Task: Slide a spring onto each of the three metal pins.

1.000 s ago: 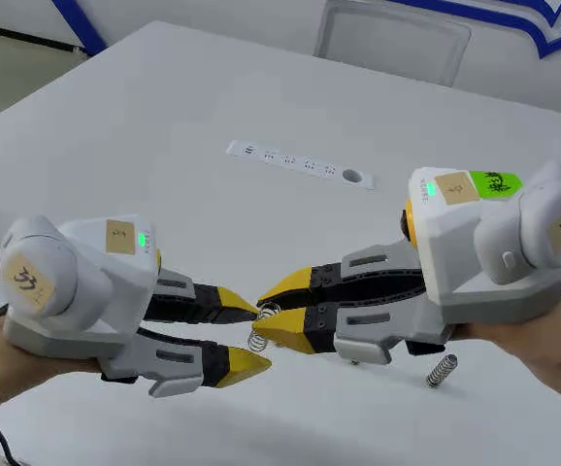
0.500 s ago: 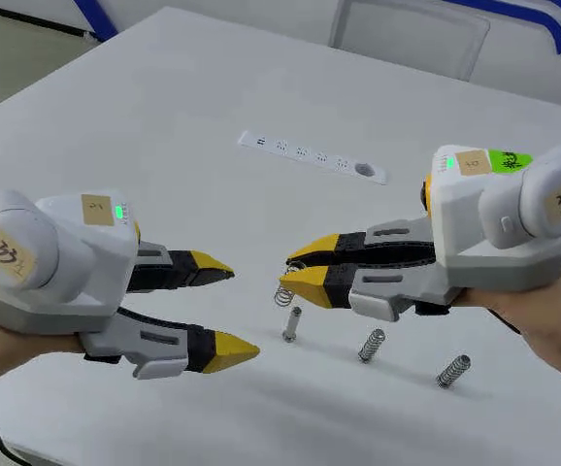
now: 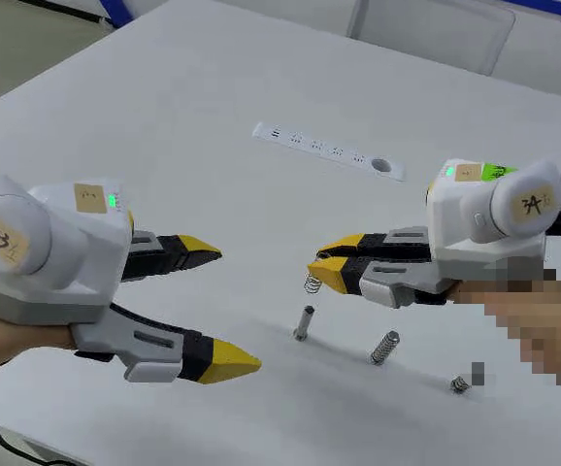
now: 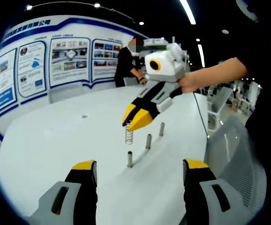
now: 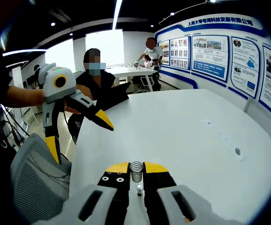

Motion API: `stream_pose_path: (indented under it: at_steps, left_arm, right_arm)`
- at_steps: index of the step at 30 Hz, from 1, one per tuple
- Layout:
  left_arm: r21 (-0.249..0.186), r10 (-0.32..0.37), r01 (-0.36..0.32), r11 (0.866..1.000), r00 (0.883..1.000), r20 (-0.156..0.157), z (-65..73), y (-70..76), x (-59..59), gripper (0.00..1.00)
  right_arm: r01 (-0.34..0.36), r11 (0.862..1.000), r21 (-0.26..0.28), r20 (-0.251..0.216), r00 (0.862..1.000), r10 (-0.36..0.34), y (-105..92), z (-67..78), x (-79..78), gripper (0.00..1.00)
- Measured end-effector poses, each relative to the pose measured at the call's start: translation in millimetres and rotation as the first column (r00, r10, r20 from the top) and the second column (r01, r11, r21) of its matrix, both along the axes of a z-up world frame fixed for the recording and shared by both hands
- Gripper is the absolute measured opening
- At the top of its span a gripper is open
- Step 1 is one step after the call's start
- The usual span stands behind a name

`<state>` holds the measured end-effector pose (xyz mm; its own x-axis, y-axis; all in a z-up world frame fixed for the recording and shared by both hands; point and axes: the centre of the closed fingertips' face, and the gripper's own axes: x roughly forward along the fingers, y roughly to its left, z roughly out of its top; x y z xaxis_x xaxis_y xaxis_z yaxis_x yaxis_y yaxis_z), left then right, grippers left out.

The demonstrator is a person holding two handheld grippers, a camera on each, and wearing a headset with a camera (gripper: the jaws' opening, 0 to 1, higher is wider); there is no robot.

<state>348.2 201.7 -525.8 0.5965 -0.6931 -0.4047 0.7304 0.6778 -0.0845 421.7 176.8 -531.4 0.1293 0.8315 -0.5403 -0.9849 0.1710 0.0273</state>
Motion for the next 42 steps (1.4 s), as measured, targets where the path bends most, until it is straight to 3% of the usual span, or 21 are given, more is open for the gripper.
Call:
stream_pose_path:
  at_steps: [7,18,31,42]
  left_arm:
    - [-0.001,0.004,-0.004,1.000,1.000,-0.021,-2.4,0.6,-0.5,0.82]
    - [-0.012,0.007,-0.007,1.000,0.999,-0.037,-4.7,-0.4,-3.4,0.85]
    - [-0.008,0.005,-0.005,1.000,0.999,-0.049,-7.9,-1.9,-3.2,0.84]
    - [-0.004,0.011,-0.011,1.000,0.997,-0.072,-16.3,2.3,-7.9,0.83]
  right_arm:
    - [0.037,0.998,-0.049,-0.031,0.999,-0.038,-2.9,-21.6,6.6,0.11]
    - [0.043,0.997,-0.066,-0.046,0.998,-0.046,-4.4,-33.9,6.8,0.11]
    - [0.041,0.994,-0.102,-0.026,0.999,-0.043,-5.7,-49.7,7.4,0.11]
    - [0.038,0.989,-0.144,-0.015,0.999,-0.041,-5.3,-77.1,8.8,0.11]
